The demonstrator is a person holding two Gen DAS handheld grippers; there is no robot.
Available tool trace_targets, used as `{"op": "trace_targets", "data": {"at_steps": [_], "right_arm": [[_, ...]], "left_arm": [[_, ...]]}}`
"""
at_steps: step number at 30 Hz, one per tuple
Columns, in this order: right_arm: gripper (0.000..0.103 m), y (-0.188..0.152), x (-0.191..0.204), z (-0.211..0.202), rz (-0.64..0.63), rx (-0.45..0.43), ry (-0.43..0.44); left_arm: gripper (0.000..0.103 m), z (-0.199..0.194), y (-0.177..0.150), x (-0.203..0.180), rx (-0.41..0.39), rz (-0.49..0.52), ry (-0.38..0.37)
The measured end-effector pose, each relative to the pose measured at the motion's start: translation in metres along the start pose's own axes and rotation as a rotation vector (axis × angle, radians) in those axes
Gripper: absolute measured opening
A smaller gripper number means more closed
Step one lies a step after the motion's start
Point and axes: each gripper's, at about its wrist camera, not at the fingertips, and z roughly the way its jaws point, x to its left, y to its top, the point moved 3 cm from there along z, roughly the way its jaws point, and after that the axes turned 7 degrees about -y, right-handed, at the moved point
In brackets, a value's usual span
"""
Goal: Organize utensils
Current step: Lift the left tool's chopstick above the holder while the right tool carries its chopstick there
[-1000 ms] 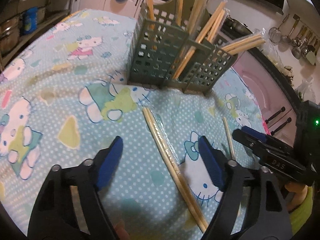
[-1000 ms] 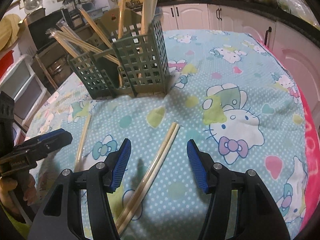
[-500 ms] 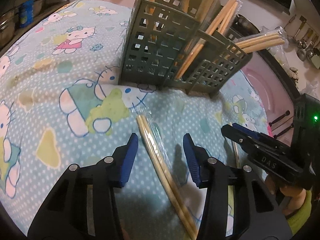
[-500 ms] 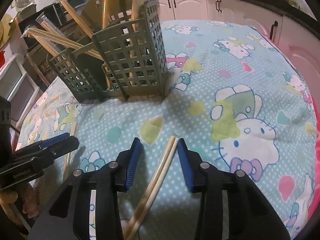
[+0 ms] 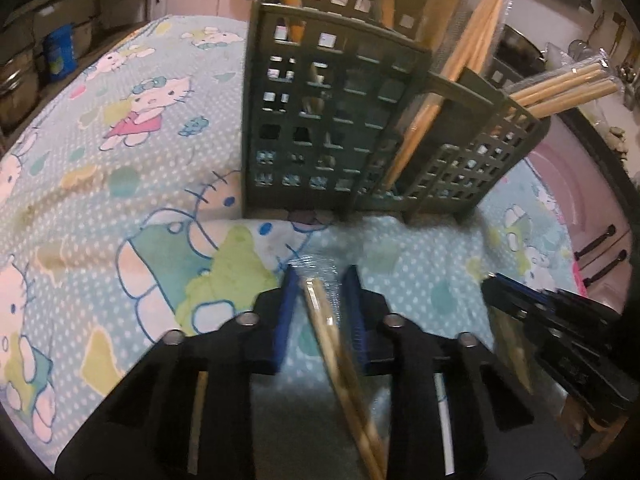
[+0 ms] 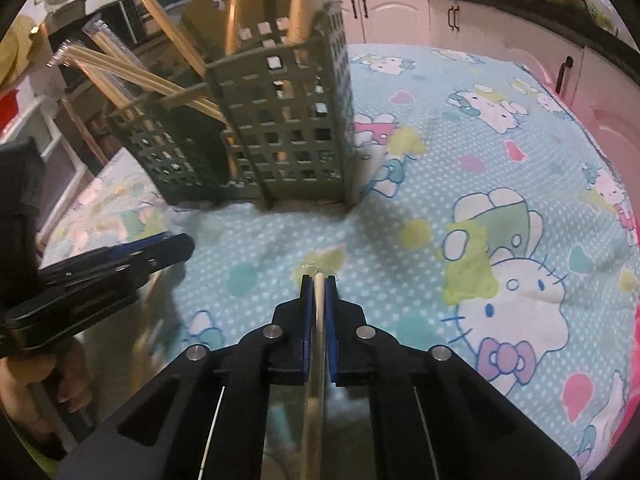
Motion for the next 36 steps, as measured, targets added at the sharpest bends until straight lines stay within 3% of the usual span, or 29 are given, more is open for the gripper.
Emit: {"op": "trace_targets", "data": {"at_steps": [10,26,36], "right_arm": [[0.006,0.008,0.008,-0.038,-0.004,-0.070,0.062],[0.006,0.027,0.033,-0.125,-0.065,-0.268,0.135],[0.006,0.047,0.039,-0.164,-0.062,-0.385,0.132]], "left_arm": [[0.005,-0.026,0.000,0.011,-0.045,-0.057,-0.083],[0.001,-0.135,0.023,-0.014,-0.262,-0.004,-0.210],[0.001,-0.196,0.055,-0.031,-0.412,0.068,-0.221]]}}
